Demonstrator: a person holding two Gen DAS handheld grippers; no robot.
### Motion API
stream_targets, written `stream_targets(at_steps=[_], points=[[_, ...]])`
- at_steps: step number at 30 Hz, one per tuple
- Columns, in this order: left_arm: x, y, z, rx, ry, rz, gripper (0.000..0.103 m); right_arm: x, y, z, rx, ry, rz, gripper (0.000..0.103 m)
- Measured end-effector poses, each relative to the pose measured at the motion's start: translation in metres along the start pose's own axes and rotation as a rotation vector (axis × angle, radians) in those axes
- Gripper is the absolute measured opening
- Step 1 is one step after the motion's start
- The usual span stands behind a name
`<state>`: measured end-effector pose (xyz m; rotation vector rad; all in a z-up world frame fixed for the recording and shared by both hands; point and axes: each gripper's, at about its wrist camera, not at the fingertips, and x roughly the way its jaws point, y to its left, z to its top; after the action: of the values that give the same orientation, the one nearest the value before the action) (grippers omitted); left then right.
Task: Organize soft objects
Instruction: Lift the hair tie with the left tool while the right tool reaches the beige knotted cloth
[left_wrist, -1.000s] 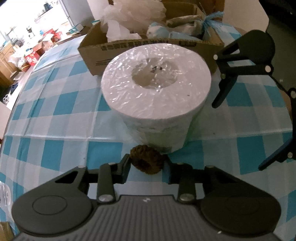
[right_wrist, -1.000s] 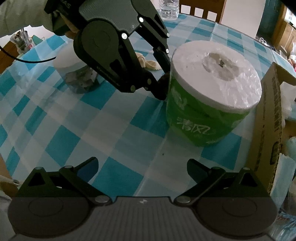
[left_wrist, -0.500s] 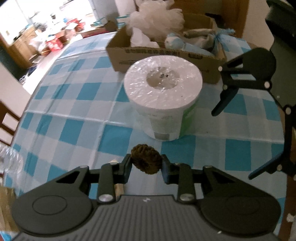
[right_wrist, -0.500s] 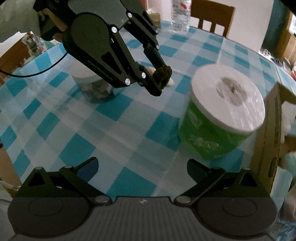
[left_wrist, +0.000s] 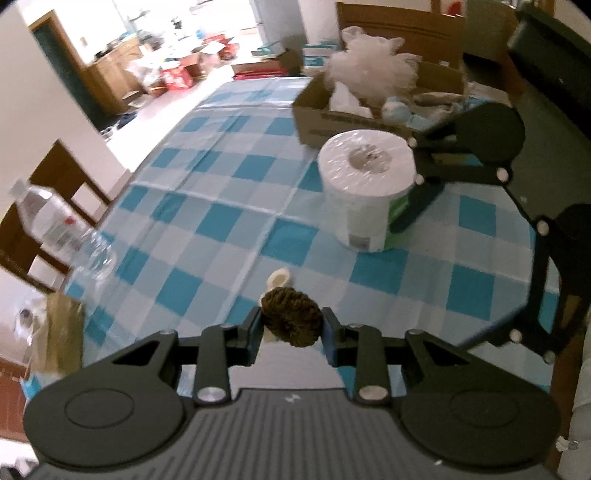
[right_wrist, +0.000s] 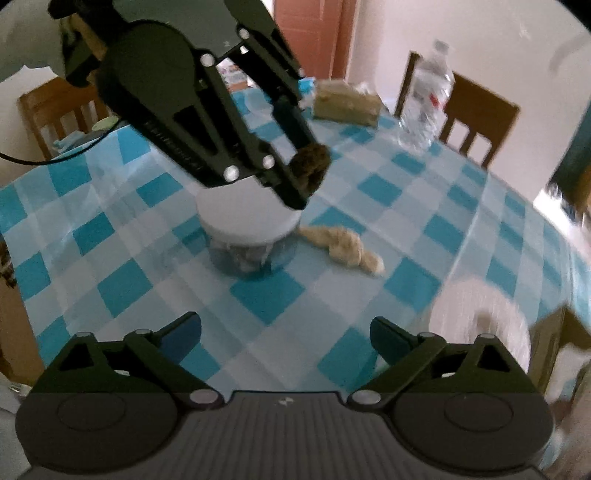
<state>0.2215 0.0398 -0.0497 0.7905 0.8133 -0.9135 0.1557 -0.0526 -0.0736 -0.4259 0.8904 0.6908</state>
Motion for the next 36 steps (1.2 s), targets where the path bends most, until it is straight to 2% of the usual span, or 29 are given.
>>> stream_targets(at_steps=[7,12,21,23,29,31,36], points=[[-0.015,0.007,-0.025,-0.068,0.003,0.029,0.031,0.01,-0.003,0.033,-0.2,-0.015,-0.038,0.093],[-0.018,0.009,-0.035,-0.1,0.005,0.025,0.031,0.037,-0.02,0.051,-0.319,0.029,-0.029,0.083],[-0.018,0.013,-0.043,-0.156,-0.014,0.008,0.031,0.082,-0.044,0.074,-0.496,0.105,0.021,0.073],[-0.015,0.017,-0.044,-0.184,-0.011,0.01,0.031,0.094,-0.046,0.076,-0.535,0.127,0.026,0.066],[-0.011,0.021,-0.047,-0.231,-0.006,0.02,0.031,0.124,-0.049,0.079,-0.591,0.18,0.082,0.057],[-0.009,0.021,-0.048,-0.237,0.001,0.024,0.031,0.134,-0.049,0.078,-0.61,0.198,0.1,0.051],[-0.005,0.024,-0.051,-0.255,0.009,0.017,0.031,0.147,-0.05,0.078,-0.616,0.222,0.144,0.046]])
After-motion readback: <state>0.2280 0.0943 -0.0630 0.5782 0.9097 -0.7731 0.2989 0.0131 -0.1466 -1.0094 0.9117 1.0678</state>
